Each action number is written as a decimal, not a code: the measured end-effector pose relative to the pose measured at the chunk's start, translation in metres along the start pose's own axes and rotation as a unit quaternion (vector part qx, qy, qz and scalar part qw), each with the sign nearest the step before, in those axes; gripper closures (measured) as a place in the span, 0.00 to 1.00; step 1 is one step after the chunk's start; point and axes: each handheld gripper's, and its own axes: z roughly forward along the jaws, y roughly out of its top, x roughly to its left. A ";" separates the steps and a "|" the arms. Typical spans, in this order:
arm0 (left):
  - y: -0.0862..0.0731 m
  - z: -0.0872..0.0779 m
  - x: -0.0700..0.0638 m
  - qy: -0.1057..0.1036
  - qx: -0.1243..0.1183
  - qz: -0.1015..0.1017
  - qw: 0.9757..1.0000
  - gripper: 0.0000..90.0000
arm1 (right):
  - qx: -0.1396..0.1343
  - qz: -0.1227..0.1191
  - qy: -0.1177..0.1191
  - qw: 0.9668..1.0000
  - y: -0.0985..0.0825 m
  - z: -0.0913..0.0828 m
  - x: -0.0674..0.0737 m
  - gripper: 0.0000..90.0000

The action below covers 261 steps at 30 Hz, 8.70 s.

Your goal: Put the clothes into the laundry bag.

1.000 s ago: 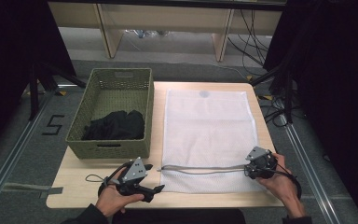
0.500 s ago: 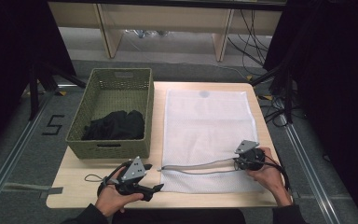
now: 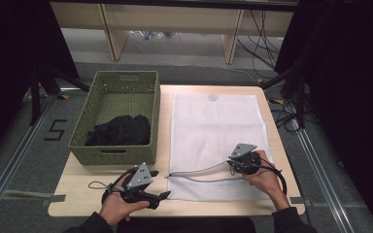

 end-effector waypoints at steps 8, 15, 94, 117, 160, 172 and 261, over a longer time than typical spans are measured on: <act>0.006 -0.007 0.004 0.019 -0.005 0.007 1.000 0.26 | -0.012 -0.009 0.000 1.000 0.003 -0.004 0.000 0.98; 0.018 -0.027 0.012 0.053 -0.016 -0.003 0.998 0.26 | -0.039 0.009 -0.001 0.999 0.010 -0.017 -0.003 0.99; 0.046 0.019 0.255 0.090 0.232 -0.097 0.964 0.07 | -0.030 0.002 -0.001 1.000 0.022 -0.018 -0.012 0.99; 0.025 0.026 0.266 0.146 0.275 -0.047 0.949 0.67 | -0.031 0.003 -0.001 1.000 0.022 -0.020 -0.010 0.99; 0.032 0.028 0.249 0.097 0.287 -0.055 0.951 0.65 | -0.031 -0.005 0.000 1.000 0.022 -0.020 -0.010 0.99; 0.049 -0.004 0.256 0.122 0.189 -0.097 0.970 0.76 | -0.034 0.003 -0.004 0.999 0.021 -0.022 -0.011 1.00; 0.219 -0.037 0.001 -0.265 -0.084 0.012 0.961 0.78 | -0.082 0.028 -0.010 0.996 0.020 -0.038 -0.029 1.00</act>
